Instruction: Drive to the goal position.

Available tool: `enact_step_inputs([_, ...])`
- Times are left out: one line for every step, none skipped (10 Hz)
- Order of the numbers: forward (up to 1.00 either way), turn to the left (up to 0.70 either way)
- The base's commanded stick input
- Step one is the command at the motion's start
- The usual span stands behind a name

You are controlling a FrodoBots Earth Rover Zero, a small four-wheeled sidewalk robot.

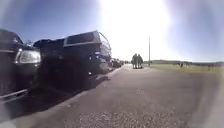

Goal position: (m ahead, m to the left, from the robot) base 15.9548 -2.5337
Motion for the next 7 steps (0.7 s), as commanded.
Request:
enact_step_inputs([1.0,0.0])
enact_step_inputs([1.0,-0.17])
enact_step_inputs([1.0,-0.35])
enact_step_inputs([1.0,-0.4])
enact_step_inputs([1.0,-0.4])
enact_step_inputs([1.0,-0.4])
enact_step_inputs([1.0,-0.4])
